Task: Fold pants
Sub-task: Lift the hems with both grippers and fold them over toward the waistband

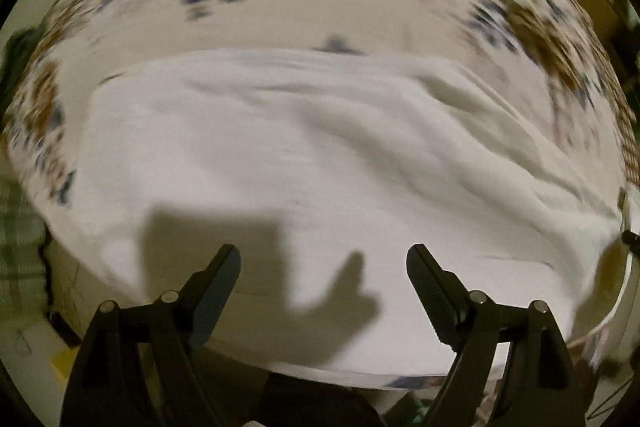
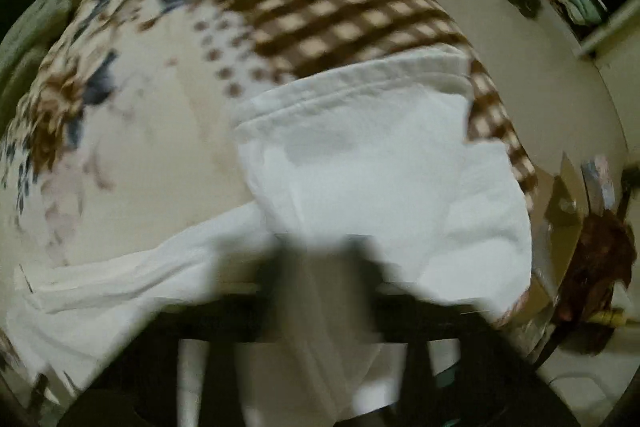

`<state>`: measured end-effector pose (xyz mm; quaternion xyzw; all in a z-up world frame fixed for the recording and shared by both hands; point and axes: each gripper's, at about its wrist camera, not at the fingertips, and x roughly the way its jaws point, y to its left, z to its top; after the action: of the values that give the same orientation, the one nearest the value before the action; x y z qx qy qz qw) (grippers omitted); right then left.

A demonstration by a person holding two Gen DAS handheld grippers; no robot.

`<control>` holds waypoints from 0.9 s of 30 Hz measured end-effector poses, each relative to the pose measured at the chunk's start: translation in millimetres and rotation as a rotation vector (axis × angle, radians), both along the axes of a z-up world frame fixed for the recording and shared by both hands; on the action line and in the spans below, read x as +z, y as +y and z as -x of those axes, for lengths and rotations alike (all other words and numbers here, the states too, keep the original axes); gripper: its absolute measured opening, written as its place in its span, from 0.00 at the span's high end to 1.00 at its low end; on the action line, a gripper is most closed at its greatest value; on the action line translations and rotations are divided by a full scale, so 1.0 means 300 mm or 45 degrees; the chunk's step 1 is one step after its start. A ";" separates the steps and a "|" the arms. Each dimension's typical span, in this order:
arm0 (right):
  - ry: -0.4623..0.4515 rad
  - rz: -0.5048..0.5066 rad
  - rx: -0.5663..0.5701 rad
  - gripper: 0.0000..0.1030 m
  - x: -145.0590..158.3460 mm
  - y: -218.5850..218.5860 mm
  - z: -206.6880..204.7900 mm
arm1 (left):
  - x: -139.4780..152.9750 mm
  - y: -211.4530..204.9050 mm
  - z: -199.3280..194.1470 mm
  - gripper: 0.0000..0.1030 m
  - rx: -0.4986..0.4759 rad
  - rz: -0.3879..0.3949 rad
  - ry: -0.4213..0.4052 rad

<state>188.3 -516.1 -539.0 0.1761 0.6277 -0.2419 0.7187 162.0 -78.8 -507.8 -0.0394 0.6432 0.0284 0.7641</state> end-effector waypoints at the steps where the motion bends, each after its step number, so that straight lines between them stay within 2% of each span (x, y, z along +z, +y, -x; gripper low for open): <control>1: -0.048 0.011 -0.086 0.94 0.035 -0.048 0.057 | -0.007 -0.038 -0.001 0.18 -0.027 0.010 0.009; 4: -0.133 0.049 -0.305 0.94 0.118 -0.178 0.216 | -0.022 -0.134 0.011 0.18 -0.094 0.022 0.012; 6: -0.132 0.016 -0.436 0.94 0.115 -0.266 0.324 | -0.045 -0.173 0.017 0.18 -0.122 0.008 0.028; 9: -0.088 -0.249 -0.683 0.90 -0.011 -0.420 0.506 | -0.113 -0.199 0.026 0.18 -0.129 -0.001 0.096; 10: -0.115 -0.322 -0.753 0.88 -0.038 -0.457 0.553 | -0.138 -0.210 0.030 0.18 -0.123 -0.001 0.120; 11: -0.156 -0.372 -0.796 0.86 -0.056 -0.475 0.583 | -0.172 -0.215 0.031 0.18 -0.119 0.001 0.157; 13: -0.256 -0.450 -0.862 0.72 -0.062 -0.518 0.642 | -0.208 -0.222 0.033 0.16 -0.117 -0.004 0.186; 14: -0.291 -0.469 -0.869 0.64 -0.067 -0.519 0.654 | -0.213 -0.225 0.033 0.11 -0.111 0.003 0.172; 15: -0.350 -0.501 -0.880 0.62 -0.071 -0.536 0.669 | -0.218 -0.231 0.033 0.06 -0.107 0.005 0.164; 17: -0.376 -0.526 -0.901 0.62 -0.090 -0.548 0.696 | -0.232 -0.239 0.030 0.00 -0.095 0.024 0.172; 18: -0.387 -0.522 -0.910 0.65 -0.094 -0.529 0.699 | -0.242 -0.242 0.034 0.00 -0.090 0.024 0.175; 19: -0.411 -0.497 -0.912 0.88 -0.092 -0.523 0.702 | -0.249 -0.242 0.034 0.00 -0.083 0.026 0.172; 20: -0.398 -0.437 -0.893 0.97 -0.079 -0.517 0.703 | -0.251 -0.249 0.038 0.00 -0.066 0.027 0.158; 24: -0.385 -0.310 -0.821 0.98 -0.023 -0.485 0.702 | -0.258 -0.296 0.086 0.00 -0.037 0.019 0.099; 27: -0.349 -0.300 -0.852 0.98 -0.011 -0.483 0.746 | -0.241 -0.313 0.112 0.00 -0.062 0.032 0.119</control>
<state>-35.5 -661.0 -542.4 0.4835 0.4571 -0.3635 0.6520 128.2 -172.9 -580.3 -0.0320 0.6794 0.0037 0.7331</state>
